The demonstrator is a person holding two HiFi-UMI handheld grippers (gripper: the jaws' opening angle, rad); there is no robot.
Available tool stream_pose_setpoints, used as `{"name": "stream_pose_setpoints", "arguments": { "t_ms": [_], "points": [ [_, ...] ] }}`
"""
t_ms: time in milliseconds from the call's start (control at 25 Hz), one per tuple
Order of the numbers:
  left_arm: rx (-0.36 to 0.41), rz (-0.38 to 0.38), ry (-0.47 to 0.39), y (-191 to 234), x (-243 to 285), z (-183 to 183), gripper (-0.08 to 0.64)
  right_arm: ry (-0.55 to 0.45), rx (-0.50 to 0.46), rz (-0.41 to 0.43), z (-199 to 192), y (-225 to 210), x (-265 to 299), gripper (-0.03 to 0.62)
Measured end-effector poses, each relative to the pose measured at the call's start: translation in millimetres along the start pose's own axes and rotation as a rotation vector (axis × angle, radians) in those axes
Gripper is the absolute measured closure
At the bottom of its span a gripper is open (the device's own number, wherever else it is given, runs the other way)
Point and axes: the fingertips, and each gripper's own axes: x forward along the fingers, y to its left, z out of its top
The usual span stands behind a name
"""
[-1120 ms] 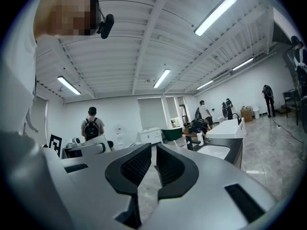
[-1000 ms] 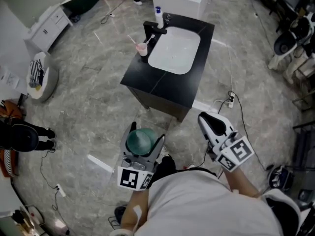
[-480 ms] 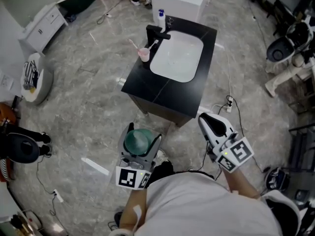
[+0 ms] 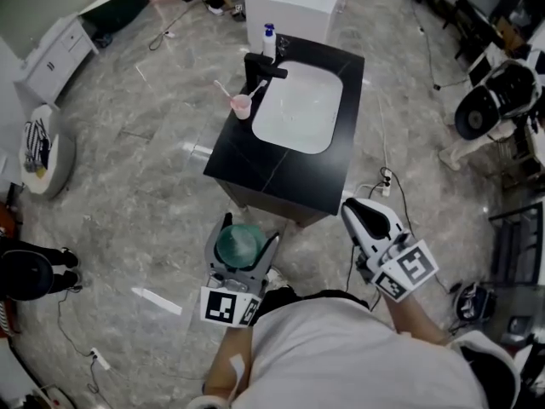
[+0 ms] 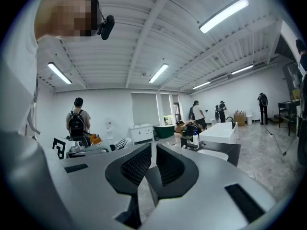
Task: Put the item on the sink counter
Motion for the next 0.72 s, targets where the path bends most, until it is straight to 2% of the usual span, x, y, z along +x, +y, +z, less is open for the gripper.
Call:
{"name": "stream_pose_setpoints", "arguments": {
  "t_ms": [440,720],
  "points": [
    [-0.071,-0.075,0.004,11.8,12.2,-4.6,0.163,0.014,-0.016,-0.044,11.3,10.3,13.6,0.535],
    [-0.061,-0.077,-0.011,9.1,12.9,-1.1,0.163,0.011,-0.019,-0.036,14.6,10.8,18.3,0.535]
  ]
}}
